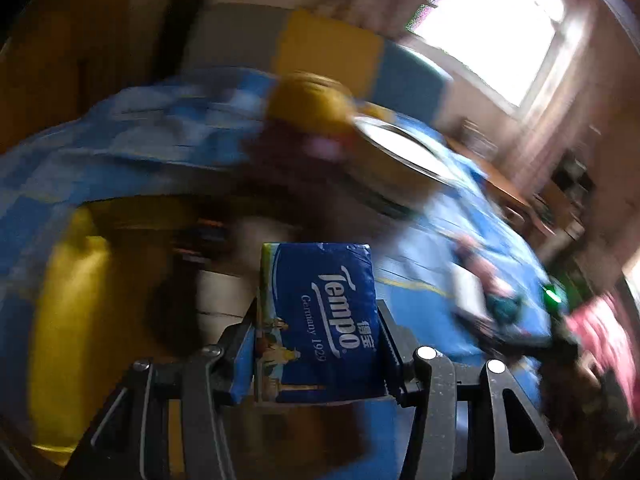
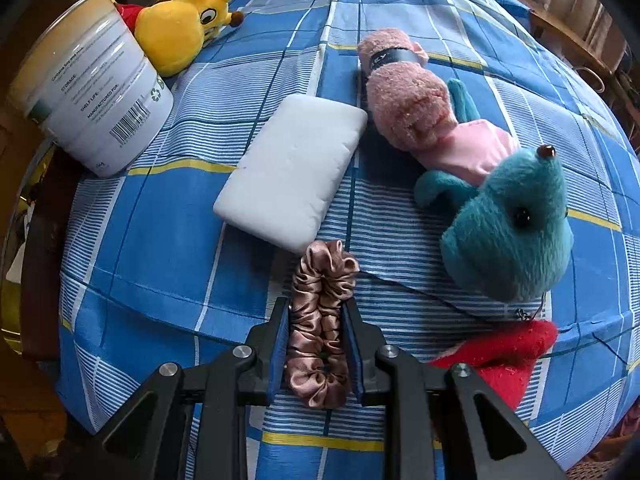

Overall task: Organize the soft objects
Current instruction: 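Carry the tissue pack into the gold tray and open the left gripper, then carry the scrunchie into the gold tray and open the right gripper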

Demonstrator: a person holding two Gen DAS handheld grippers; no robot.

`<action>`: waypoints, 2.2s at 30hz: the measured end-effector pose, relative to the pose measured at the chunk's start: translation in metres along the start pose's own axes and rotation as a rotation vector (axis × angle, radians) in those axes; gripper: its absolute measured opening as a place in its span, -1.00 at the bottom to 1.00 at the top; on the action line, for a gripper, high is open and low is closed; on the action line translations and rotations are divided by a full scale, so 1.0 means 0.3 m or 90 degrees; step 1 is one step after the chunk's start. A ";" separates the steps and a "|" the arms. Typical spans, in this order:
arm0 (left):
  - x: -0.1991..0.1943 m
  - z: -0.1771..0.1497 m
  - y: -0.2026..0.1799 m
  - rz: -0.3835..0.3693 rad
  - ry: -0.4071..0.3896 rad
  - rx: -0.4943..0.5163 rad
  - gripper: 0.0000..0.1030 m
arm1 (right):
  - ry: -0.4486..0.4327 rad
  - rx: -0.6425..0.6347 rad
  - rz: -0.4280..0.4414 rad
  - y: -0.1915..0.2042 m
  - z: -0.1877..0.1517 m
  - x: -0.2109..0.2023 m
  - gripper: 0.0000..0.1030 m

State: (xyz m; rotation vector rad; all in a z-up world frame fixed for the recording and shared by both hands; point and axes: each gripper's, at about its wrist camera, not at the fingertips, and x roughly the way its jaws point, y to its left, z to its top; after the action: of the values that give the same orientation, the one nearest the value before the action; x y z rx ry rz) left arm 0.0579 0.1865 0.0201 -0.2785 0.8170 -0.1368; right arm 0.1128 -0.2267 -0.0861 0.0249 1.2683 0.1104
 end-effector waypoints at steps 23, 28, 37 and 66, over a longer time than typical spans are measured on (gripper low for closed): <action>0.232 0.185 0.385 0.186 0.027 -0.082 0.61 | -0.010 -0.029 -0.024 0.042 0.000 0.013 -0.51; 0.109 0.080 0.267 0.182 0.007 -0.054 0.61 | -0.017 -0.045 -0.039 0.060 0.003 0.015 -0.52; -0.027 -0.084 0.085 0.143 -0.013 -0.016 0.62 | -0.027 -0.073 -0.071 0.098 0.012 0.020 -0.58; -0.099 -0.162 0.158 0.152 -0.024 -0.065 0.68 | -0.143 -0.146 0.163 0.492 -0.053 -0.219 -0.65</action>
State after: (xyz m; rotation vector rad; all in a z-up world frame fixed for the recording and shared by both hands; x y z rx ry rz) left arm 0.0026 0.2291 -0.0048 -0.2761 0.8149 0.1336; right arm 0.0681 -0.0869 -0.0167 0.0024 1.0179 0.4608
